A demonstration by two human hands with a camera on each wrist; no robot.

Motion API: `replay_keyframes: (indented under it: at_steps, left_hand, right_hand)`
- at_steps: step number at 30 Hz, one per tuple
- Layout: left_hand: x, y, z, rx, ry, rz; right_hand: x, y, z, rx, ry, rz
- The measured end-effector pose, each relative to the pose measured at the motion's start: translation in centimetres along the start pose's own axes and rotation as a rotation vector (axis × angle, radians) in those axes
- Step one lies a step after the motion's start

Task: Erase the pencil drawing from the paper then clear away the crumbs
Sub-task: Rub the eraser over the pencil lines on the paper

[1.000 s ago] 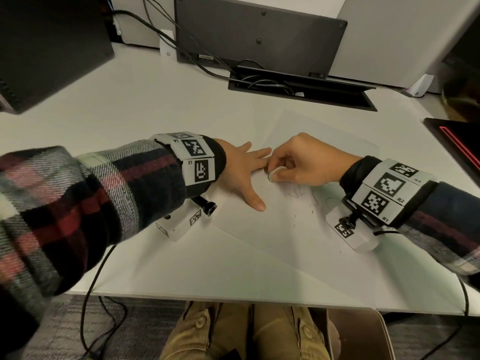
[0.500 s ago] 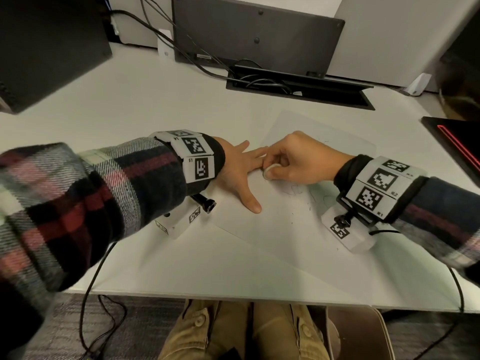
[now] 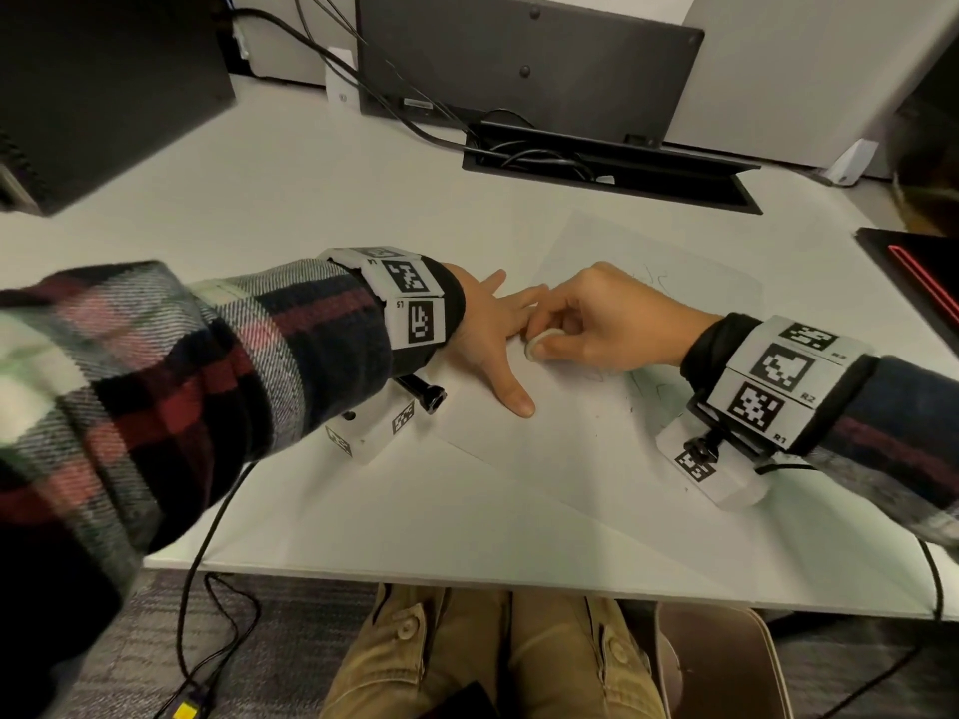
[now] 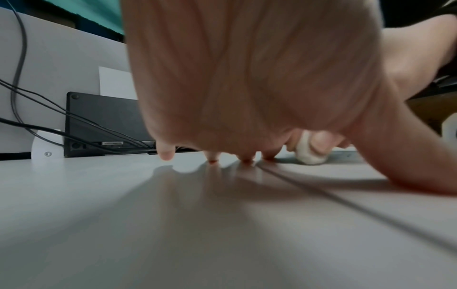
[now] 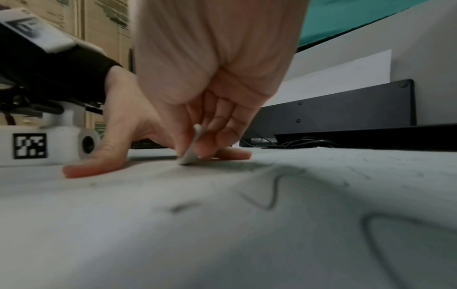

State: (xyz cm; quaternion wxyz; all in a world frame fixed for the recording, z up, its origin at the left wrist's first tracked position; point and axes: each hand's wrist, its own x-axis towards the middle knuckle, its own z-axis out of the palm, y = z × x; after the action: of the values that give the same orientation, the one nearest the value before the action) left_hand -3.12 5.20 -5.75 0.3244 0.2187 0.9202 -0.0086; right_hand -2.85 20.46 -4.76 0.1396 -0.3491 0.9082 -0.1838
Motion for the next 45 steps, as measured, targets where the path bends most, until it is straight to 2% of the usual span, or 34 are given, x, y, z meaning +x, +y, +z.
replay_keyframes:
  at_steps: [2, 6, 10, 13, 15, 21, 26, 32, 38, 43, 45]
  left_hand:
    - [0.1, 0.0, 0.0, 0.001, -0.001, 0.0]
    - [0.0, 0.0, 0.0, -0.004, -0.007, 0.001]
    - [0.2, 0.0, 0.0, -0.006, 0.002, -0.005]
    - [0.3, -0.2, 0.1, 0.003, -0.002, -0.01]
    - [0.2, -0.2, 0.1, 0.0, 0.002, -0.005]
    - [0.6, -0.7, 0.3, -0.051, 0.016, 0.039]
    - [0.3, -1.2, -0.3, -0.059, 0.096, 0.062]
    - [0.4, -1.6, -0.3, 0.034, 0.038, -0.005]
    - [0.4, -1.5, 0.0, -0.003, 0.002, -0.007]
    - [0.3, -1.2, -0.1, -0.003, -0.002, -0.038]
    - [0.2, -1.0, -0.2, -0.011, -0.004, -0.032]
  right_hand:
    - [0.0, 0.0, -0.1, -0.011, 0.02, -0.006]
    - [-0.6, -0.4, -0.1, 0.059, -0.093, -0.022]
    - [0.0, 0.1, -0.3, -0.003, -0.001, -0.012]
    - [-0.7, -0.2, -0.1, 0.102, -0.123, 0.014]
    - [-1.1, -0.2, 0.1, 0.131, -0.151, 0.025]
    - [0.0, 1.8, -0.8, 0.027, -0.005, 0.068]
    - [0.1, 2.8, -1.1, 0.016, -0.011, 0.108]
    - [0.2, 2.8, -1.0, 0.04, 0.015, 0.082]
    - [0.7, 1.9, -0.3, 0.079, 0.05, 0.03]
    - [0.2, 1.3, -0.3, 0.201, -0.104, 0.047]
    - [0.6, 1.6, -0.3, 0.089, -0.009, 0.03]
